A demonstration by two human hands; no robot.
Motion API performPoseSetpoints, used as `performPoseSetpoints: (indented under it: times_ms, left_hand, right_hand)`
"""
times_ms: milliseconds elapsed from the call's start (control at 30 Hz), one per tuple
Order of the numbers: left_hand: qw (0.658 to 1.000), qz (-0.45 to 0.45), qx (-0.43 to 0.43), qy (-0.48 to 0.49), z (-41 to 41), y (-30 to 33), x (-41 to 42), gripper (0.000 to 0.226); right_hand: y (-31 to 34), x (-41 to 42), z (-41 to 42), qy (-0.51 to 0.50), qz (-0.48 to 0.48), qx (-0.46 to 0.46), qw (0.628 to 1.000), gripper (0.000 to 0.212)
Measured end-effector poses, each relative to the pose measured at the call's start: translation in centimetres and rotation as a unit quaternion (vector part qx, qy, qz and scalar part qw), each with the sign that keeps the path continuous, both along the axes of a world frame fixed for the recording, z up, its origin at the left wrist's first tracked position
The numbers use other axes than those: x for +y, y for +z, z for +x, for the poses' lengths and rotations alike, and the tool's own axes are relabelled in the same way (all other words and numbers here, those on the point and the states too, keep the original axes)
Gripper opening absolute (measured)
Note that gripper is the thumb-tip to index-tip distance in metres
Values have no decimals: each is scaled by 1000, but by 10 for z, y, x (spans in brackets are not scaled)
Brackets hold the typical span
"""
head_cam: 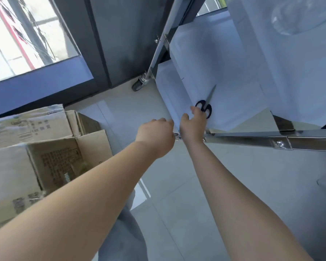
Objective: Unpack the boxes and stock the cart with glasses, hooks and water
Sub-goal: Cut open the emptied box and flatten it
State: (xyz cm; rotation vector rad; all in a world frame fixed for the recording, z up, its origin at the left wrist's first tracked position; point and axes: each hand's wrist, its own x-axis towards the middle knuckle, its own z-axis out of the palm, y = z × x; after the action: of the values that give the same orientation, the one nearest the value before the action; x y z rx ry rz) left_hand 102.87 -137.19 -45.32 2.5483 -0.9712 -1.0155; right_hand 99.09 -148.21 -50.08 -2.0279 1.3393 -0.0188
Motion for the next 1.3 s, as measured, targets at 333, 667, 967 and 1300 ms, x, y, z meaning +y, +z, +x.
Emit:
performPoseSetpoints:
  times_ms: [333, 667, 967, 1300]
  left_hand:
    - [967, -62, -164, 188, -17, 81, 262, 38]
    - [975, 147, -62, 155, -59, 90, 476, 73]
    - [973, 129, -81, 171, -62, 85, 485, 92]
    - [971, 156, -15, 181, -55, 108, 462, 74]
  right_hand:
    - [112, 264, -55, 225, 170, -93, 955, 15]
    - [127, 401, -11, 649, -127, 89, 745, 52]
    - [128, 417, 40, 760, -278, 76, 582, 48]
    - [190, 410, 70, 674, -288, -9, 680, 24]
